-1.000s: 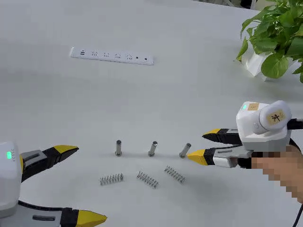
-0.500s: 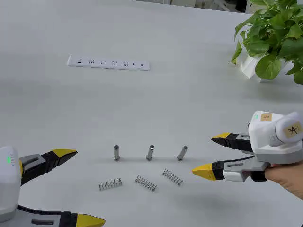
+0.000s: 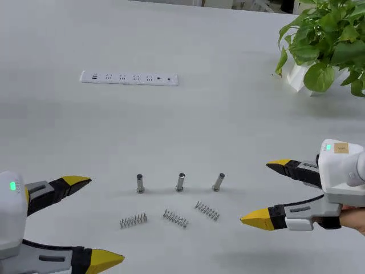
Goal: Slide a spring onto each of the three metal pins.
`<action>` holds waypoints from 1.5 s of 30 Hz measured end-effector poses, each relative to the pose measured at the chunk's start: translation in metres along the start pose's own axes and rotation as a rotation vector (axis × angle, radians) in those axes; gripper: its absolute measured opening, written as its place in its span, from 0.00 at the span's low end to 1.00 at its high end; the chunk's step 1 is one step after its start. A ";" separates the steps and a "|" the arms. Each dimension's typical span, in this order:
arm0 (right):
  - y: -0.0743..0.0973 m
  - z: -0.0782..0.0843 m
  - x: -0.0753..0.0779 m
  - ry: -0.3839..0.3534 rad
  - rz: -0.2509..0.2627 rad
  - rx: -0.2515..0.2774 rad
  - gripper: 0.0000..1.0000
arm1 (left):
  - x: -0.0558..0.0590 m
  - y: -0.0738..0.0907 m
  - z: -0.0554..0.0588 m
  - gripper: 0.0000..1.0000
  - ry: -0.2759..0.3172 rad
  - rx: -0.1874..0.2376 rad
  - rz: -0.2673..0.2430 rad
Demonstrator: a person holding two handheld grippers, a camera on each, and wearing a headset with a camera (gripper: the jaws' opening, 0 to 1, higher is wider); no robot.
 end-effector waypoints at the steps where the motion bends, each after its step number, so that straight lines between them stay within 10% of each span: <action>1: 0.001 0.002 0.000 0.000 0.000 -0.001 0.94 | -0.001 0.000 0.000 0.88 -0.003 -0.006 -0.001; 45: 0.019 0.035 -0.021 -0.063 0.032 0.040 0.96 | -0.023 -0.077 0.028 0.14 -0.186 -0.534 -0.025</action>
Point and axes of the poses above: the centre of the closed fingertips' face, and the gripper's own axes: y roughly backward along the fingers, x roughly to its right, z roughly out of its underside, the point moved 9 cm from there along y, roughly backward along the fingers, and after that the axes turned 7 degrees about y, right-handed, at the moved point
